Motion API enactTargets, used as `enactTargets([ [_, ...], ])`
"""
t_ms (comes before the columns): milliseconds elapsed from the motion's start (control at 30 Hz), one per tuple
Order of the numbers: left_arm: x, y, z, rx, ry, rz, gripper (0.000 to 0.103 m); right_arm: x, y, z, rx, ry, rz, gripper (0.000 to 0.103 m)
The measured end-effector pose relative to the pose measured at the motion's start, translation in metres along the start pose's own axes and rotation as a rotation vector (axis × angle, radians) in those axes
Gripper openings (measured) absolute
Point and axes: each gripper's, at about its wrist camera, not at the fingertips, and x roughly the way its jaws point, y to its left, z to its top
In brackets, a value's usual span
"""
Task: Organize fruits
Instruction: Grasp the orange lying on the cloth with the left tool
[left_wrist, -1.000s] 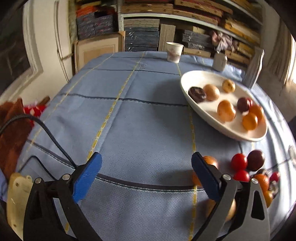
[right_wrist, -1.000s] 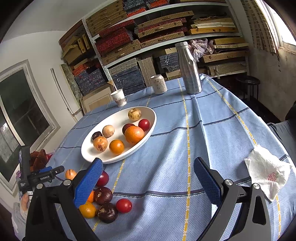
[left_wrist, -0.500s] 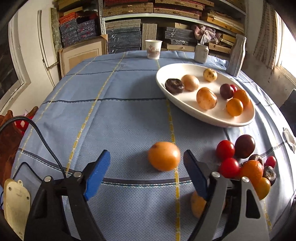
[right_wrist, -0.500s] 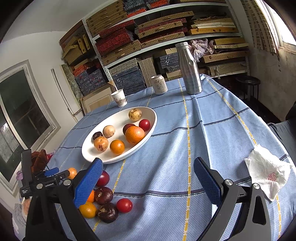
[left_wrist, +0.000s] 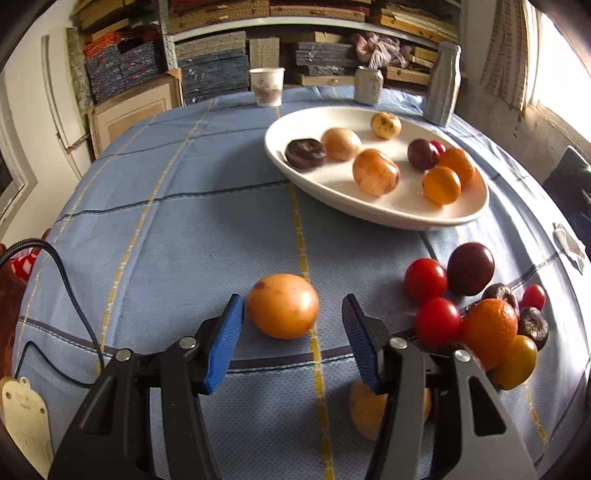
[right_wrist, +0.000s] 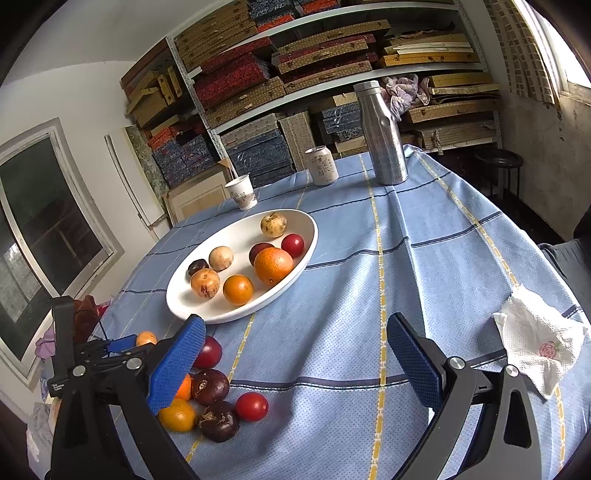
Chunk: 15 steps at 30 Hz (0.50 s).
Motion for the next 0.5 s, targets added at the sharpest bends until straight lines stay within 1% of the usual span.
enactTargets([
  [67,0.005,0.002,0.002,-0.009,0.015,-0.002,0.053,0.0,0.0,-0.001,0.0,0.002,0.005,0.099],
  [167,0.011,0.006,0.004,-0.025,0.03,0.001,0.042,0.004,0.001,-0.003,0.003,0.017,0.007,0.099],
  [200,0.012,0.008,0.004,-0.033,0.033,-0.001,0.04,0.005,0.0,-0.004,0.003,0.024,0.009,0.099],
  [300,0.011,0.008,0.004,-0.037,0.032,-0.007,0.04,0.008,0.003,-0.008,-0.011,0.05,0.02,0.099],
  [400,0.008,0.009,0.004,-0.044,0.019,0.002,0.04,0.01,0.011,-0.016,-0.058,0.09,0.027,0.099],
  [433,0.006,0.011,0.003,-0.049,0.013,0.004,0.04,0.01,0.014,-0.019,-0.082,0.109,0.029,0.099],
  [500,0.003,0.014,0.003,-0.064,0.005,0.006,0.04,0.013,0.028,-0.031,-0.175,0.163,0.009,0.099],
])
